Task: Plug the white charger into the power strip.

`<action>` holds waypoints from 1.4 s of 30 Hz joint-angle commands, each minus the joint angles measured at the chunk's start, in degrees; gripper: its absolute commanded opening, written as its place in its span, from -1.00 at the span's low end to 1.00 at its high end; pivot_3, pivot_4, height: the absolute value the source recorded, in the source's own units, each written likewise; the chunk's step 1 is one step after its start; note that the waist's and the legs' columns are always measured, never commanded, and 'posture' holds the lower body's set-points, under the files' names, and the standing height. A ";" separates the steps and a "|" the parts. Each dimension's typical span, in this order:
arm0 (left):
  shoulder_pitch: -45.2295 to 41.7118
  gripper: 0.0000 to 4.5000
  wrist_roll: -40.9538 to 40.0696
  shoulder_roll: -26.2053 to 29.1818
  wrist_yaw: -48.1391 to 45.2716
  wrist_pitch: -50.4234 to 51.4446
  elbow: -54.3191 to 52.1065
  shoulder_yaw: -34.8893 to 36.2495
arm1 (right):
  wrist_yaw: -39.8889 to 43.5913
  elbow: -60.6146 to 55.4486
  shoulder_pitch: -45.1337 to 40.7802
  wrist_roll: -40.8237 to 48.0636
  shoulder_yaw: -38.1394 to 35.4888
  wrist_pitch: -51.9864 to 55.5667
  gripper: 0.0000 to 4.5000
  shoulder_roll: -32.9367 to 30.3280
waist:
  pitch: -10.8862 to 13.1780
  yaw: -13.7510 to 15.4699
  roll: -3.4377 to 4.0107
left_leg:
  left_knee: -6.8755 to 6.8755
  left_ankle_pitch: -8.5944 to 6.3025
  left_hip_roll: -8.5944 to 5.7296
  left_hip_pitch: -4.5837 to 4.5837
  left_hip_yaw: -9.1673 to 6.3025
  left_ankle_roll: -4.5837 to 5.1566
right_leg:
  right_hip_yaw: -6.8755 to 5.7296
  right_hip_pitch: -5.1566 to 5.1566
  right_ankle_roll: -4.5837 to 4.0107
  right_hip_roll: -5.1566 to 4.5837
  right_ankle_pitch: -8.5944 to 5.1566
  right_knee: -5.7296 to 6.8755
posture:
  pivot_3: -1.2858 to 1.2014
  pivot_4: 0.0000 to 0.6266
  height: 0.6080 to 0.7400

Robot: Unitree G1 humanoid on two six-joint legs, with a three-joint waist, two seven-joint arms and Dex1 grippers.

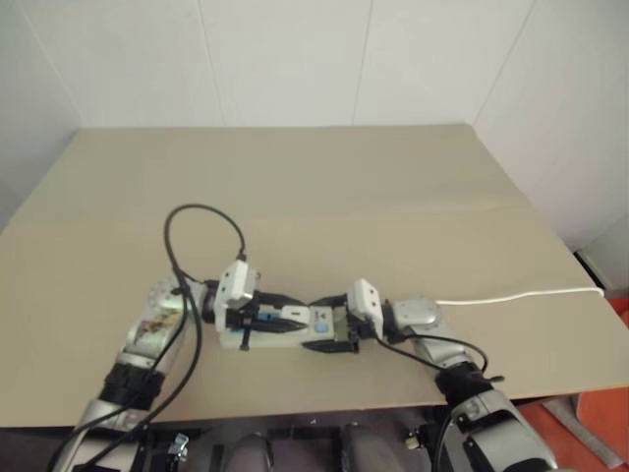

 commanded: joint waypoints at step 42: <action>-6.61 1.00 -8.43 15.17 -2.73 7.55 -4.54 10.18 | 0.90 1.14 1.33 -1.21 1.47 0.67 0.69 -0.71 | -0.42 0.16 0.63 | -0.18 -0.02 0.12 -0.04 0.04 0.03 | 0.03 -0.07 0.07 0.14 -0.08 -0.14 | 0.03 -0.52 1.00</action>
